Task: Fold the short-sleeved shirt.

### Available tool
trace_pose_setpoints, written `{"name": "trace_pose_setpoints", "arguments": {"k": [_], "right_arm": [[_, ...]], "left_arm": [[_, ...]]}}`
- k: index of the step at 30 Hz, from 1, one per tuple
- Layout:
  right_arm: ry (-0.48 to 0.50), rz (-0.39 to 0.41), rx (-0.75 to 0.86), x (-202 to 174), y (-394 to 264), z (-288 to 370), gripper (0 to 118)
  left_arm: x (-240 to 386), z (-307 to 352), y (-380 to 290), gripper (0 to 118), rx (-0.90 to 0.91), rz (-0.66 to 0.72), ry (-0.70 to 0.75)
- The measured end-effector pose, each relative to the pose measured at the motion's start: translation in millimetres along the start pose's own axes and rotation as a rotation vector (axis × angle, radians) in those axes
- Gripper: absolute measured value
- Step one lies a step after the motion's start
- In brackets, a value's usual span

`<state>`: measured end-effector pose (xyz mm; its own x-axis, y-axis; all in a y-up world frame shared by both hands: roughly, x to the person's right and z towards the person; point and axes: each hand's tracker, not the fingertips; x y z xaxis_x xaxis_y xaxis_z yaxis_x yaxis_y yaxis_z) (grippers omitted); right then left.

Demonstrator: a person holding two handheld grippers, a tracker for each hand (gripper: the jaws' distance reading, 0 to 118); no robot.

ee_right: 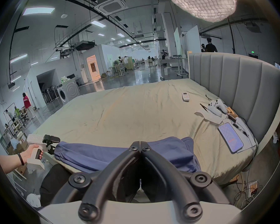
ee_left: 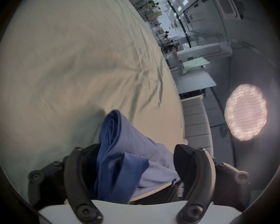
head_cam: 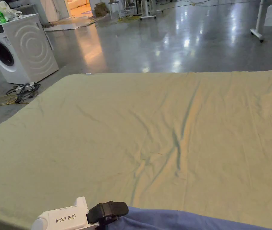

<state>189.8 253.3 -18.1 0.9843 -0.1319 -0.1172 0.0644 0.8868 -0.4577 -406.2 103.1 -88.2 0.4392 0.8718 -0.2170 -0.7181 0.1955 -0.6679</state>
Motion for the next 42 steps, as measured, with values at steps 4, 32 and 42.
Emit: {"name": "trace_pose_setpoints", "arguments": {"k": [4,32,42], "right_arm": [[-0.002,0.001,-0.008,1.0,-0.4,0.4,0],[-0.002,-0.057,-0.012,15.3,-11.9,15.6,0],[-0.052,-0.173,-0.017,26.8,-26.3,22.0,0]], "left_arm": [[-16.1,-14.8,0.0,14,-0.02,-0.025,0.091],[113.2,-69.1,-52.2,11,-0.056,-0.489,0.145],[138.7,-174.8,-108.7,40,-0.151,-0.544,0.212]]}}
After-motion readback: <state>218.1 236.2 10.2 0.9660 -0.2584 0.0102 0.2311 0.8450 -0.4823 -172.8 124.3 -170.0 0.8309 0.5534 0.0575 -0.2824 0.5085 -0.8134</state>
